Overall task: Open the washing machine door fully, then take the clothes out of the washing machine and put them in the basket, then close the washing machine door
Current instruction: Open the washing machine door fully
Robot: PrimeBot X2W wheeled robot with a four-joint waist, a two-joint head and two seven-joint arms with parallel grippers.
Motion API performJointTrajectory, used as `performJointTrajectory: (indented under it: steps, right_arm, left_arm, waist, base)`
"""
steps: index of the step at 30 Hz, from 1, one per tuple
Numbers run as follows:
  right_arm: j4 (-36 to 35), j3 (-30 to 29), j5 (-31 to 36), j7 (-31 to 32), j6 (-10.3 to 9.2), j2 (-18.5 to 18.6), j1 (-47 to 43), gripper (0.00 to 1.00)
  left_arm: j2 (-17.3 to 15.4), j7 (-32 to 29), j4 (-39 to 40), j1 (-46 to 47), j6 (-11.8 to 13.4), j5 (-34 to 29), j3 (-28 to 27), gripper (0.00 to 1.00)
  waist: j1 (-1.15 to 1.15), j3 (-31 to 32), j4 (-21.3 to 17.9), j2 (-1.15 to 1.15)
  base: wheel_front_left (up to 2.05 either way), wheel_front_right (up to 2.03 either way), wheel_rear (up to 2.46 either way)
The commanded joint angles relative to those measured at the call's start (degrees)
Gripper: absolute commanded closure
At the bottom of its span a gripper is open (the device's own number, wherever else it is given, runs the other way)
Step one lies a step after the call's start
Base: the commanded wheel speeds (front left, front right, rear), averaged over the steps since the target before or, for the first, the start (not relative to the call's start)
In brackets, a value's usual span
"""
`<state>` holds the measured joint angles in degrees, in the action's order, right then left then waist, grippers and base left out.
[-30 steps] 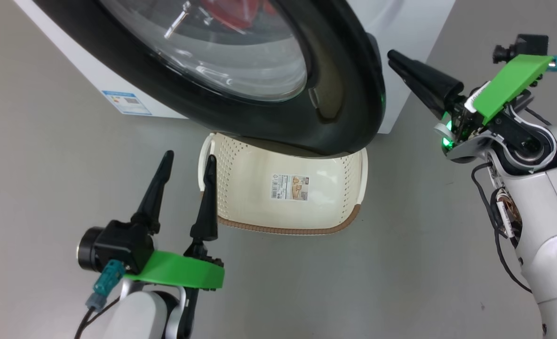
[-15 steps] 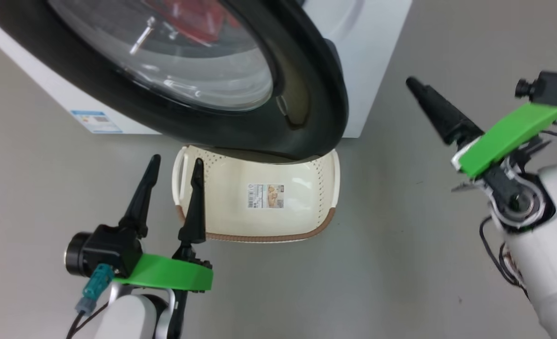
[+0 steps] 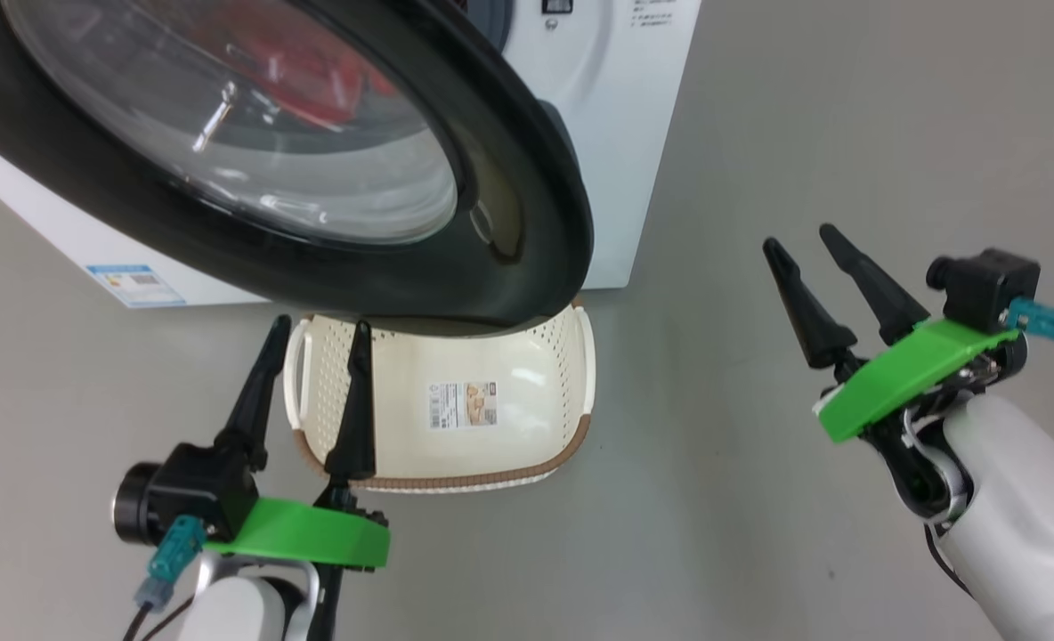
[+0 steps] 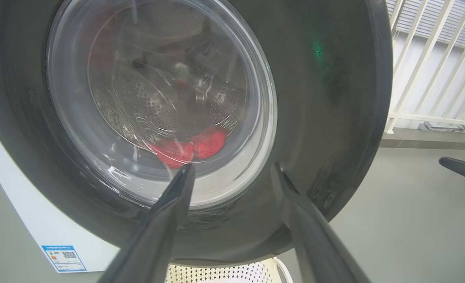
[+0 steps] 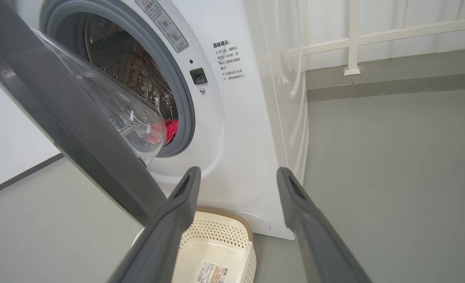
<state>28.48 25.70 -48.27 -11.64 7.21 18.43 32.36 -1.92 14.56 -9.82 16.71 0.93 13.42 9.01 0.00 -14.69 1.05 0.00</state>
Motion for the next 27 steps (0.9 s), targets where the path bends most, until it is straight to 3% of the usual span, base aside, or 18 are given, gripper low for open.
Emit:
performJointTrajectory:
  steps: [1, 6, 13, 22, 27]
  right_arm:
    - [-0.59, 0.68, 1.69, -1.22, 0.28, 0.33, -1.6, 0.0]
    - [1.64, -2.97, 11.31, -3.26, 0.28, -1.4, -3.22, 0.0]
    - [-5.2, -13.49, 23.7, -3.34, 0.28, -6.29, -9.99, 0.0]
    - [-12.84, -21.61, 30.99, -3.35, 0.28, -10.74, -16.29, 0.0]
    - [-16.41, -23.09, 33.77, -3.35, 0.28, -12.52, -18.94, 0.0]
  left_arm:
    - [-0.96, 0.44, 1.0, -0.57, -0.17, -0.37, -2.01, 0.0]
    - [-0.96, 0.44, 0.73, -2.11, -0.09, -0.14, -2.78, 0.0]
    - [-0.96, 0.44, 0.78, -3.62, -0.17, 0.08, -3.9, 0.0]
    - [-0.96, 0.44, 0.82, -4.17, -0.28, 0.29, -4.12, 0.0]
    - [-0.96, 0.44, 0.91, -4.28, -0.26, 0.28, -4.28, 0.0]
  waist:
    - [0.0, 0.99, -0.64, 0.0]
    - [0.0, 2.41, -1.12, 0.0]
    - [0.0, 3.28, -1.16, 0.0]
    - [0.0, 3.12, -0.57, 0.0]
    - [0.0, 2.89, -0.38, 0.0]
  base:
    - [0.0, 0.0, 0.0]
    - [0.0, 0.0, 0.0]
    - [0.0, 0.0, 0.0]
    - [0.0, 0.0, 0.0]
    - [0.0, 0.0, 0.0]
